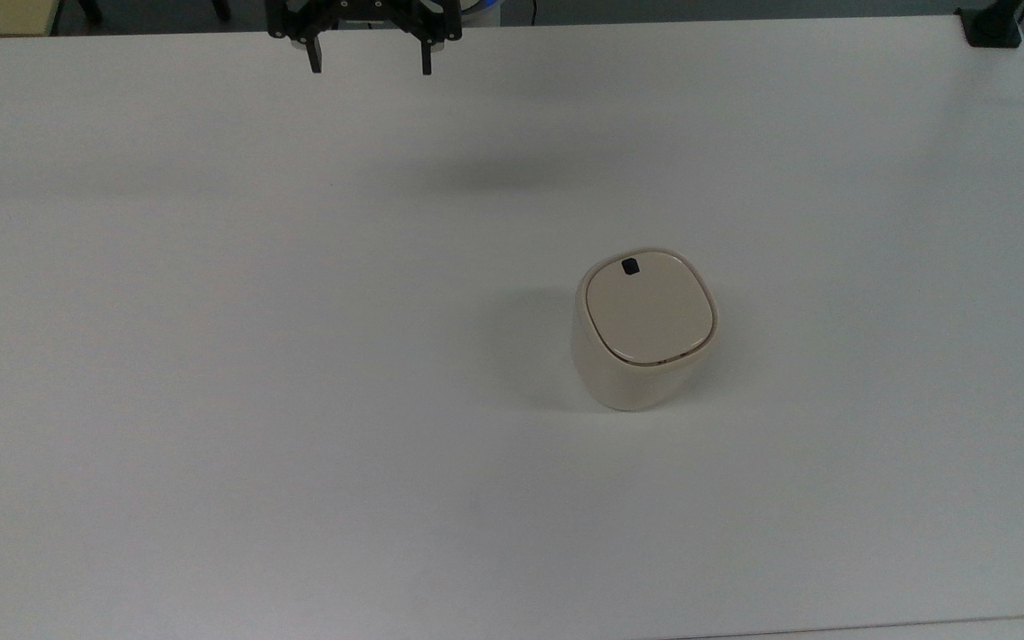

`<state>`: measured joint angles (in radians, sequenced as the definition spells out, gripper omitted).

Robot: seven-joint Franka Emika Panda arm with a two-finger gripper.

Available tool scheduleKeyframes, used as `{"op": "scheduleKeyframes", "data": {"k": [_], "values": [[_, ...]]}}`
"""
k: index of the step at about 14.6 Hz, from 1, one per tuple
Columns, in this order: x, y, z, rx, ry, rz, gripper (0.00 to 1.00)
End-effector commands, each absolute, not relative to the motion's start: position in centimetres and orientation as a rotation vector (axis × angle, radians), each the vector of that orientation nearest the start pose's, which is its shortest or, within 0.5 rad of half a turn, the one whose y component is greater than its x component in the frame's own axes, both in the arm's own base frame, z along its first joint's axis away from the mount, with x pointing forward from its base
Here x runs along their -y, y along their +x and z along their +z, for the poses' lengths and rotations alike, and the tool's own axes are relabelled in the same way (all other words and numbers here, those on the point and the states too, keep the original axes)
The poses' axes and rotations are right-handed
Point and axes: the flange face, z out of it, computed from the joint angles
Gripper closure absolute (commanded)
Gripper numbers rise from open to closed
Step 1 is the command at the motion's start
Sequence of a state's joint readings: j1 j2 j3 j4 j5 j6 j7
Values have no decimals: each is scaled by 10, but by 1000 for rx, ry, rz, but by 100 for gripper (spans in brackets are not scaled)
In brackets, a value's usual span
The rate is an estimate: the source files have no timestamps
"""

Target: Open the trash bin

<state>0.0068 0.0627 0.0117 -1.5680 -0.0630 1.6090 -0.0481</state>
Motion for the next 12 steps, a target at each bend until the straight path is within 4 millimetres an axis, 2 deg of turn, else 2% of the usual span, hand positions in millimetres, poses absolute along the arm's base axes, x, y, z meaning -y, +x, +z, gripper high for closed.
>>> {"op": "scheduleKeyframes", "data": {"k": [1,7,9,11,12], "values": [[-2,573,595,99,-3217,19,0],[-2,574,594,101,-3219,21,0],[-2,574,594,128,-3218,22,22],[-2,574,594,187,-3208,24,54],[-2,574,594,199,-3207,25,65]]}}
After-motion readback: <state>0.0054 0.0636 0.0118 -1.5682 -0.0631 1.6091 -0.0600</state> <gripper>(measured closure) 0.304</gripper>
